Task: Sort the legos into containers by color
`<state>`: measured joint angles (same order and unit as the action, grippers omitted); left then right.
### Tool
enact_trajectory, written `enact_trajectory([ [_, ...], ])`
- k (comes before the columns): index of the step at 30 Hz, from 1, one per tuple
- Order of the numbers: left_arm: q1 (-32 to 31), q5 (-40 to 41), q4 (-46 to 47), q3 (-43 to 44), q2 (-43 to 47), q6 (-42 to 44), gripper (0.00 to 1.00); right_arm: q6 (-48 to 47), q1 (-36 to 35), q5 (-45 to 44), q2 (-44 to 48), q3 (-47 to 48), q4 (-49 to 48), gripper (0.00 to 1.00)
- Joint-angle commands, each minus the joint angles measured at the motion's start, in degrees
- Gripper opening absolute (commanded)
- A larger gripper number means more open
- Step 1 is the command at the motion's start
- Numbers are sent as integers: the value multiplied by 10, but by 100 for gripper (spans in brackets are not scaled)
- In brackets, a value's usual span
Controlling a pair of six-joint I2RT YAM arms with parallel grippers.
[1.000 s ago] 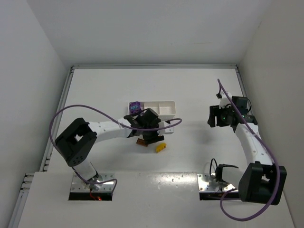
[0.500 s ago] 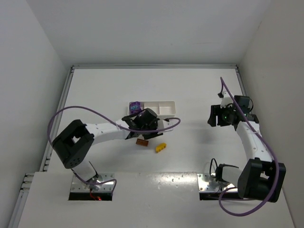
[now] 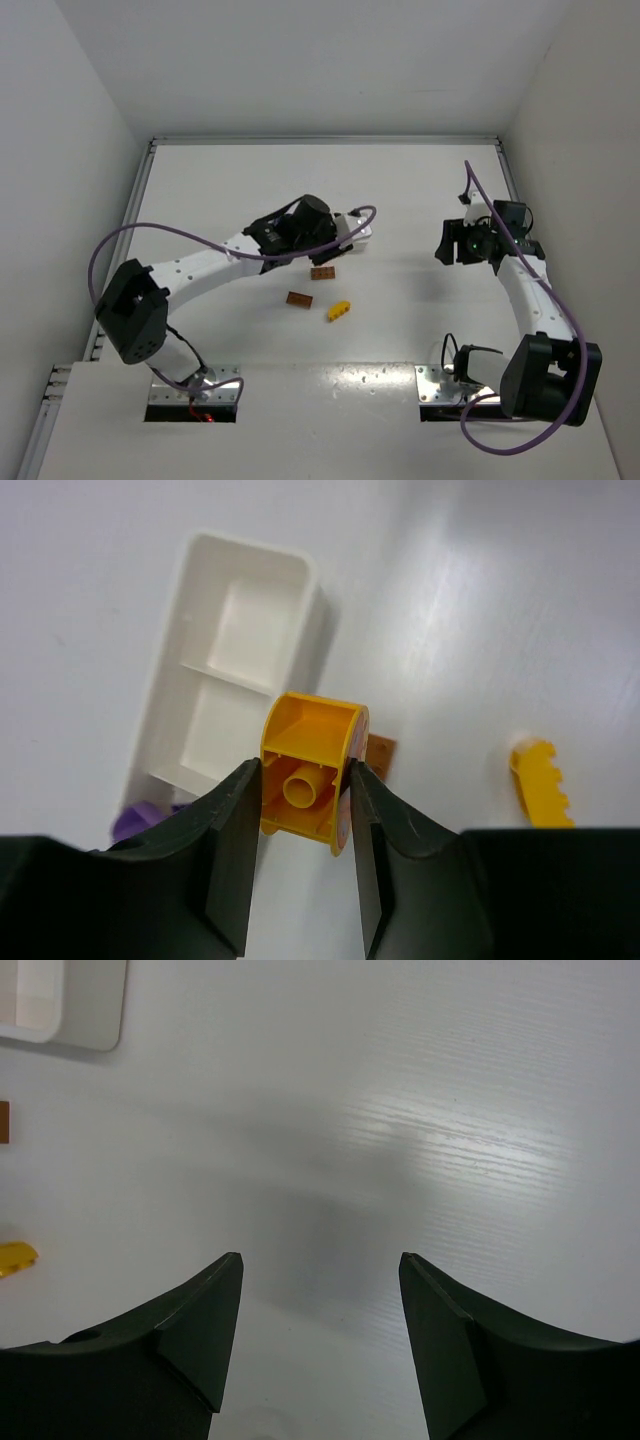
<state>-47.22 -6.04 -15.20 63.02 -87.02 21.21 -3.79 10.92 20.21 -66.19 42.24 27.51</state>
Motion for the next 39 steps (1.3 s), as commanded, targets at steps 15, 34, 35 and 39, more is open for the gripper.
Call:
enact_trajectory([
  [15, 87, 2, 4, 189, -146, -40, 14, 25, 3, 19, 5, 6, -32, 65],
  [34, 147, 2, 10, 185, -234, -35, 35, 25, 3, 24, -5, 6, -32, 65],
  [35, 152, 2, 10, 190, -234, -35, 38, 25, 3, 24, -5, 6, -32, 65],
  [39, 152, -4, 10, 190, -239, -40, 52, 12, 3, 48, -5, 6, -27, 65],
])
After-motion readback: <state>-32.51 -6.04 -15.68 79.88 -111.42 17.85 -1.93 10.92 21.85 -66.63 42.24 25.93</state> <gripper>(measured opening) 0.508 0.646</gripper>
